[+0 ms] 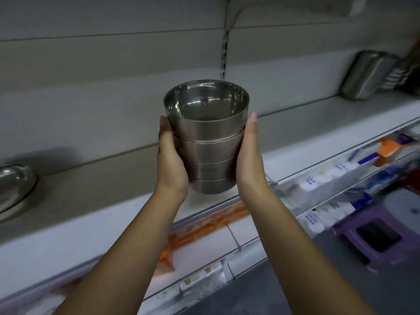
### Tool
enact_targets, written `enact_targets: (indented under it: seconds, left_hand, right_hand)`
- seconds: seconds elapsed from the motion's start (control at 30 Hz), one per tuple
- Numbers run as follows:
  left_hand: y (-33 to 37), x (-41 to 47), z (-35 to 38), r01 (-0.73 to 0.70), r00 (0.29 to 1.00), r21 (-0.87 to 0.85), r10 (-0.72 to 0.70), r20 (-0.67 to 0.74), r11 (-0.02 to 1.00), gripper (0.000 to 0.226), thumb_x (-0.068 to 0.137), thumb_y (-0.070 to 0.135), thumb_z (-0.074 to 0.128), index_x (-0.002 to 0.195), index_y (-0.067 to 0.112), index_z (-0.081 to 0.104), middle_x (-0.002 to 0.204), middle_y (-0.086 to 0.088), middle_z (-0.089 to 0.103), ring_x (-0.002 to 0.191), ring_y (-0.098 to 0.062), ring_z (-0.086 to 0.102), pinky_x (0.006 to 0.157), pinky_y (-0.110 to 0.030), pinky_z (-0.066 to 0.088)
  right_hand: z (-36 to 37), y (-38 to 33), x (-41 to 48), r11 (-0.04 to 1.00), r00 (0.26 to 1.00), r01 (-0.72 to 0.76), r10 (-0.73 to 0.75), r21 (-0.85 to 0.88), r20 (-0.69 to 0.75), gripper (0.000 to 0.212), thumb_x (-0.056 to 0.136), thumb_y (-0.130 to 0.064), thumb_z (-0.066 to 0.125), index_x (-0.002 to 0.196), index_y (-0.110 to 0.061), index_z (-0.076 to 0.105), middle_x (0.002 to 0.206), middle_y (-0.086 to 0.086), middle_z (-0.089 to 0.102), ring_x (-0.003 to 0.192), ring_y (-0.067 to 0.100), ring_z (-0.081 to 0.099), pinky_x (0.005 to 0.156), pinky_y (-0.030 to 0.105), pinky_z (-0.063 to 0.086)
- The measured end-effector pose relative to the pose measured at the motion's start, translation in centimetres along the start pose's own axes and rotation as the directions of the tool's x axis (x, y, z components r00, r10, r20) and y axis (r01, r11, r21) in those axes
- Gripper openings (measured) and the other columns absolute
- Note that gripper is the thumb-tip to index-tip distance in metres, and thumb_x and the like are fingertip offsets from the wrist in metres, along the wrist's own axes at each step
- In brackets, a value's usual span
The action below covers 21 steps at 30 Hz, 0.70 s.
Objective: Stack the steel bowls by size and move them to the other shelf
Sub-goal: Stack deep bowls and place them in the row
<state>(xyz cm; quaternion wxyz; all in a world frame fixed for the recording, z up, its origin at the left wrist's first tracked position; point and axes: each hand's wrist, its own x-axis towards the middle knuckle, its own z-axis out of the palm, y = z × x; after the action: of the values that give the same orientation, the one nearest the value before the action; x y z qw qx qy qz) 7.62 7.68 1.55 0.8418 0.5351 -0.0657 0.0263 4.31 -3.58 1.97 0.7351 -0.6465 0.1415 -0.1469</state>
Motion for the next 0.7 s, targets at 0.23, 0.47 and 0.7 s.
enact_targets:
  seconds: [0.23,0.47,0.7]
  left_hand:
    - [-7.0,-3.8,15.9,0.120,0.983,-0.106,-0.103,0.151,0.987,0.061,0.111,0.053,0.023,0.139,0.018,0.064,0.134,0.003,0.072,0.130,-0.011,0.062,0.119,-0.039,0.042]
    - [-13.6,-7.6,29.1,0.247,0.931,-0.066,-0.218,0.293,0.967,0.062,0.108,0.058,0.027,0.134,0.020,0.068,0.127,0.006,0.075,0.123,-0.008,0.067,0.115,-0.037,0.046]
    - [-19.0,-5.8,37.7,0.280,0.836,0.106,-0.296,0.462,0.954,0.063,0.104,0.066,0.029,0.138,0.026,0.064,0.126,0.010,0.075,0.117,-0.002,0.069,0.092,-0.023,0.052]
  right_hand:
    - [-17.1,-2.6,1.0,0.999,0.981,-0.011,0.002,-0.046,-0.196,0.083,0.073,-0.096,0.030,0.126,-0.046,0.070,0.127,-0.015,0.072,0.123,0.009,0.063,0.114,0.042,0.045]
    - [-31.7,-4.3,1.6,0.997,0.925,-0.062,0.039,-0.049,-0.378,0.054,0.087,-0.088,0.029,0.102,-0.053,0.068,0.118,-0.018,0.070,0.125,0.010,0.057,0.120,0.042,0.037]
    - [-41.6,-4.5,5.9,0.992,0.899,-0.118,0.128,0.049,-0.418,0.057,0.091,-0.086,0.028,0.118,-0.049,0.061,0.129,-0.007,0.066,0.123,0.016,0.057,0.116,0.042,0.039]
